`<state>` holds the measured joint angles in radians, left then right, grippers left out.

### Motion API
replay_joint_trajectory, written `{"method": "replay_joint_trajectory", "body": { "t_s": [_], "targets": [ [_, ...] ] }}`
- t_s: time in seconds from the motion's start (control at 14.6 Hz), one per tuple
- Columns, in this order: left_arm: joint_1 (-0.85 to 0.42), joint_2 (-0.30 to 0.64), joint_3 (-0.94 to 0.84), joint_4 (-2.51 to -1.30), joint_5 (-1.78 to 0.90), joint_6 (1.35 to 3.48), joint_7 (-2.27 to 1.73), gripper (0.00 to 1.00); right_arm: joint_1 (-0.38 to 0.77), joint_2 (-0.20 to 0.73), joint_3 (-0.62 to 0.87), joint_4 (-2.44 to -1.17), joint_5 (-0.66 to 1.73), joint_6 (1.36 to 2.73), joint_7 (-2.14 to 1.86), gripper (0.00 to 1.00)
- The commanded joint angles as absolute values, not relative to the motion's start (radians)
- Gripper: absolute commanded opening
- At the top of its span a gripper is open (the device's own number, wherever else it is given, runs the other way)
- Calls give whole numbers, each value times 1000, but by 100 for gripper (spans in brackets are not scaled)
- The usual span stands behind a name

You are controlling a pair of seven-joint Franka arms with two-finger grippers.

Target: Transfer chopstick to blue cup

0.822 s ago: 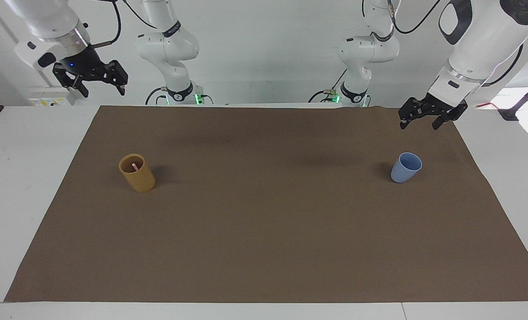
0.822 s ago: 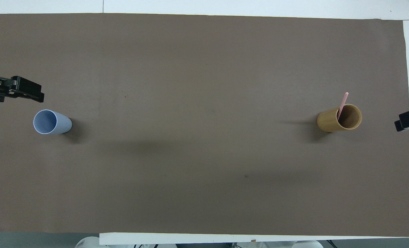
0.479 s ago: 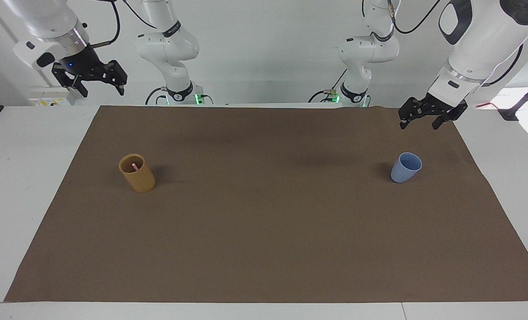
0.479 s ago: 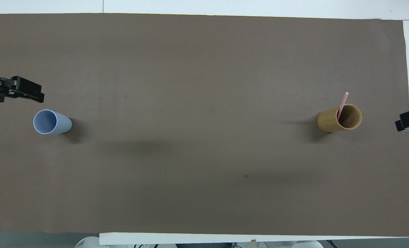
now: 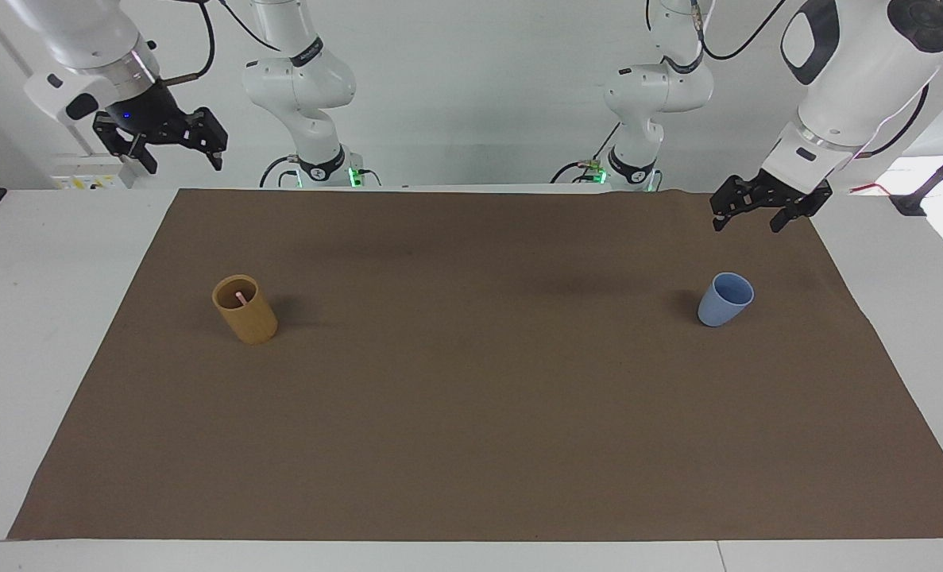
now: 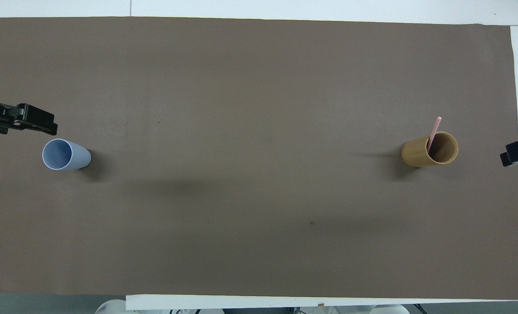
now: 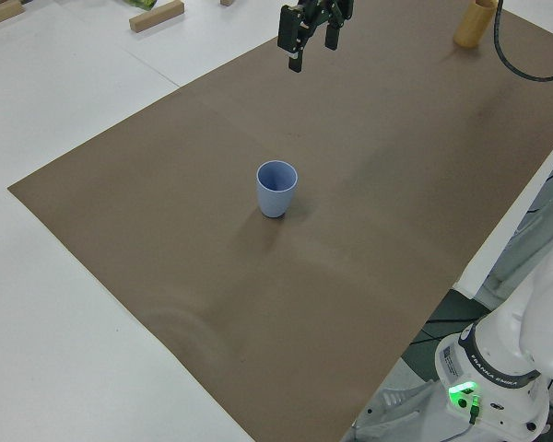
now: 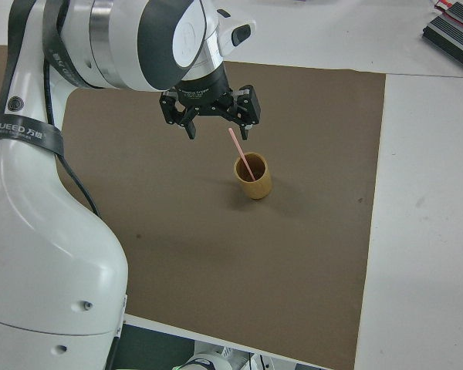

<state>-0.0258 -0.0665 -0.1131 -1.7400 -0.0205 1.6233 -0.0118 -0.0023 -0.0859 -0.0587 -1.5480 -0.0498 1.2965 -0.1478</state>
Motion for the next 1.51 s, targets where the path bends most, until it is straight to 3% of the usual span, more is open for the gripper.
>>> {"method": "replay_joint_trajectory", "body": {
  "t_s": [0.0, 0.34, 0.68, 0.89, 1.23, 1.3, 1.44],
  "targets": [
    [23, -111, -114, -1867, -20, 1732, 12, 100, -3, -114, -55, -1582, -43, 1312, -141, 100],
    [95, -34, -109, -1997, 0, 1906, 15, 100, -2, -114, -55, -1589, -43, 1330, -146, 100],
    [211, -26, -110, -2137, 15, 2083, 158, 100, 0, -129, -54, -1634, -19, 1412, -175, 100],
    [219, -20, -110, -2146, 15, 2092, 164, 100, -17, -129, -60, -1640, 24, 1465, -225, 100],
    [210, -32, -112, -2206, 15, 2095, 161, 95, -8, -192, -60, -1793, 37, 1616, -267, 100],
    [207, -34, -112, -2206, 15, 2094, 161, 86, -14, -216, -60, -1849, 61, 1675, -293, 100],
    [204, -32, -112, -2206, 15, 2091, 160, 24, -17, -273, -69, -1980, 97, 1788, -333, 100]
  ]
}}
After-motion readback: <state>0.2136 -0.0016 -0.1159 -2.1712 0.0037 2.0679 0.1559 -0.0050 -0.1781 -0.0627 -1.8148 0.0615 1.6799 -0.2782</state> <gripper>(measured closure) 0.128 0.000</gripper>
